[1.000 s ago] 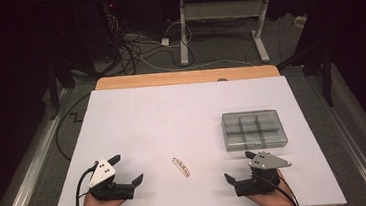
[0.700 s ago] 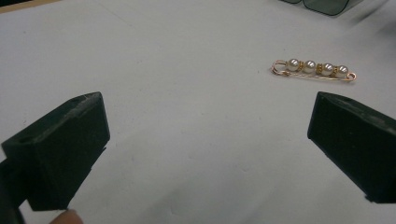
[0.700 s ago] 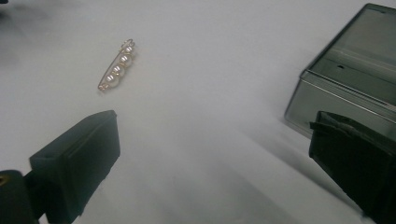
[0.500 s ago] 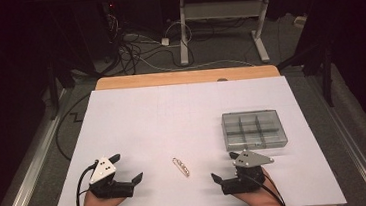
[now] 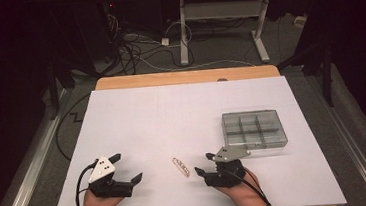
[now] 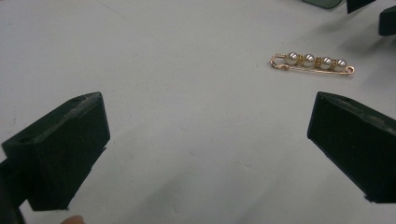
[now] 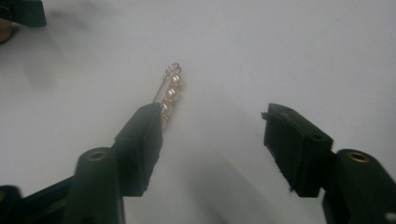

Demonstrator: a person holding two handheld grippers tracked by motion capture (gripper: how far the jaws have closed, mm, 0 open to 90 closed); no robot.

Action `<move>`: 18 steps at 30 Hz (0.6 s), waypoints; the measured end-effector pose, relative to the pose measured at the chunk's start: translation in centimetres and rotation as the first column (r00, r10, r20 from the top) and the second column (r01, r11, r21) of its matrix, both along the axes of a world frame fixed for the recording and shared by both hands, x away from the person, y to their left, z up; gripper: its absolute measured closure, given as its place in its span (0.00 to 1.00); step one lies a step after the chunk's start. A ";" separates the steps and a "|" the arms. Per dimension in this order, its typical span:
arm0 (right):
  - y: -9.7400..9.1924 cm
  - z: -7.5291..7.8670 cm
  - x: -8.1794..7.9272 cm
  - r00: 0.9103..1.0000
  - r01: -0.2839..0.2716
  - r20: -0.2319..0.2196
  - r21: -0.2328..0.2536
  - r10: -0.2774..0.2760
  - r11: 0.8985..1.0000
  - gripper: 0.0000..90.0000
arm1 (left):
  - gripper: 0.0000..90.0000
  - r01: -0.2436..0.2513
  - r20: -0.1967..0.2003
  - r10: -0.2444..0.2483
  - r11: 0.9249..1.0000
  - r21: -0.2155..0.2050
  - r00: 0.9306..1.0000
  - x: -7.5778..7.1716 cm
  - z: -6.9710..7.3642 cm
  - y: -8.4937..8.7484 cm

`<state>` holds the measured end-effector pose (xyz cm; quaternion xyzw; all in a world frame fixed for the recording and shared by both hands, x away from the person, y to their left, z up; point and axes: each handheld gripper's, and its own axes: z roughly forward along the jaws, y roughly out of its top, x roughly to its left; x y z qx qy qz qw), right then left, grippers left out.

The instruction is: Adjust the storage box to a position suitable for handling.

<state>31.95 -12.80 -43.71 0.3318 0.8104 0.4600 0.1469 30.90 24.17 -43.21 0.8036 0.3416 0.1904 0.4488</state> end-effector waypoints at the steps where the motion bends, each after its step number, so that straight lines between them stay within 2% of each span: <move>1: 0.2 0.0 0.1 1.000 0.000 -0.003 0.003 0.000 1.000 0.48 | 0.00 -0.004 -0.007 0.004 1.000 -0.005 1.000 0.0 0.0 0.0; 2: 0.8 0.1 0.4 1.000 -0.007 -0.013 0.010 0.007 1.000 0.55 | 0.00 -0.008 -0.023 0.008 1.000 -0.006 1.000 0.2 -0.1 0.1; 3: 0.8 0.1 0.4 1.000 -0.007 -0.013 0.010 0.007 1.000 0.55 | 0.00 -0.008 -0.023 0.008 1.000 -0.006 1.000 0.2 -0.1 0.1; 8: 2.1 0.2 1.0 0.999 -0.023 -0.033 0.004 0.023 1.000 0.68 | 0.00 -0.001 -0.017 0.001 1.000 0.000 1.000 0.2 -0.2 0.0; 18: 4.2 0.0 1.7 0.997 -0.039 -0.062 -0.019 0.038 0.999 0.77 | 0.00 0.014 -0.012 -0.014 1.000 0.012 1.000 0.1 -0.2 -0.2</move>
